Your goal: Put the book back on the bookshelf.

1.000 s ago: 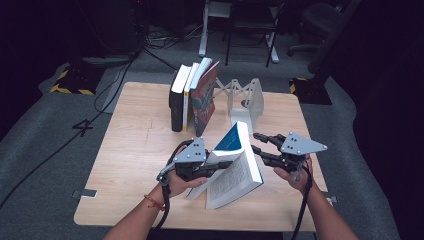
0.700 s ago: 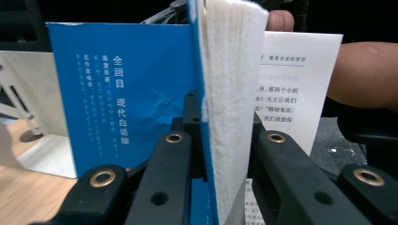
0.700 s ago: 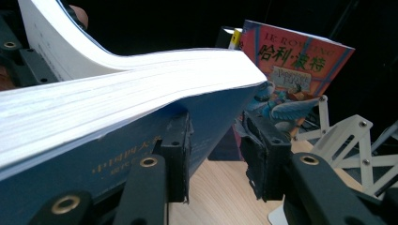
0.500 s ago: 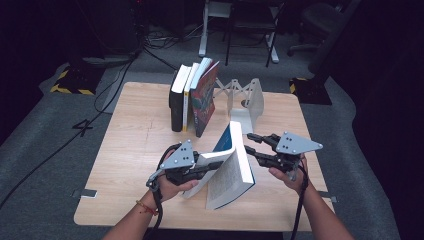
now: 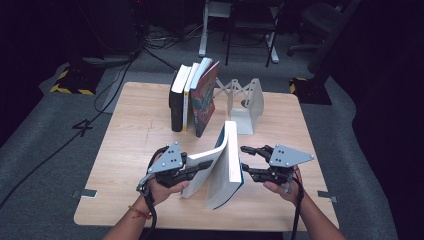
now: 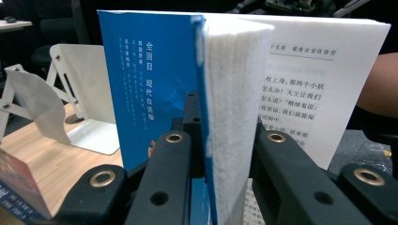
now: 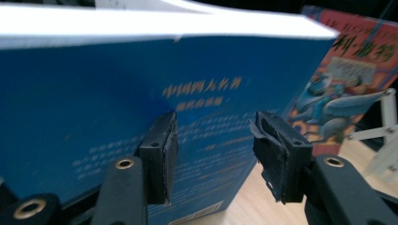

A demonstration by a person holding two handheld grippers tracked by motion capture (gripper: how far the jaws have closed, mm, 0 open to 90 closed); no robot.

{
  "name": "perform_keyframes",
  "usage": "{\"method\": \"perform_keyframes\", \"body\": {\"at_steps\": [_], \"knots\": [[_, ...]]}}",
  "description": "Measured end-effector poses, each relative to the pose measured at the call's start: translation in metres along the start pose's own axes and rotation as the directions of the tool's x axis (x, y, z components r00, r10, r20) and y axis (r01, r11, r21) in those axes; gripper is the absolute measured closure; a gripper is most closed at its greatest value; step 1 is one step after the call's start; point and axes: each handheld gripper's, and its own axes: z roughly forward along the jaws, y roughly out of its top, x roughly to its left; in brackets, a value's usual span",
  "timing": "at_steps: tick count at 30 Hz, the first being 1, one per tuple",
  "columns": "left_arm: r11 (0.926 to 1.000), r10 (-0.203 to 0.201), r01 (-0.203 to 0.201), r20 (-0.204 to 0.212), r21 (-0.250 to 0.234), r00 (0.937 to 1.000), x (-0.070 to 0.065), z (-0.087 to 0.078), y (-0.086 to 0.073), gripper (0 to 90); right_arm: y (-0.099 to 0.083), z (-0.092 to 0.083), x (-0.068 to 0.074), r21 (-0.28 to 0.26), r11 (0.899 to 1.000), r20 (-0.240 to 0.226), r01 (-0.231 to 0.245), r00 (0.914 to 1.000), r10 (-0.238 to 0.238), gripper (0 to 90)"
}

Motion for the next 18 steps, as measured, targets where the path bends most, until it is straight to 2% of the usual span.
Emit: {"method": "perform_keyframes", "body": {"at_steps": [5, 9, 15, 18], "knots": [[1.0000, 0.000, 0.000, -0.022, 0.002, 0.9997, 0.000, -0.004, -0.003, 79.6, -0.011, 0.006, 0.008, 0.012, 1.000, -0.055, -0.012, 0.9984, 0.013, 48.8], [0.9999, 0.012, -0.011, -0.062, 0.008, 0.9980, 0.000, -0.010, -0.005, 78.1, -0.022, 0.015, 0.016, 0.037, 0.999, -0.096, -0.025, 0.9950, 0.028, 47.0], [0.9999, 0.010, -0.009, -0.084, 0.009, 0.9964, -0.001, -0.013, -0.008, 73.8, -0.032, 0.027, 0.029, 0.065, 0.998, -0.123, -0.013, 0.9922, 0.021, 45.9], [0.9994, 0.019, -0.016, -0.101, 0.029, 0.9947, -0.004, -0.014, -0.009, 69.2, -0.036, 0.035, 0.034, 0.085, 0.996, -0.136, -0.009, 0.9905, 0.020, 45.3]]}}
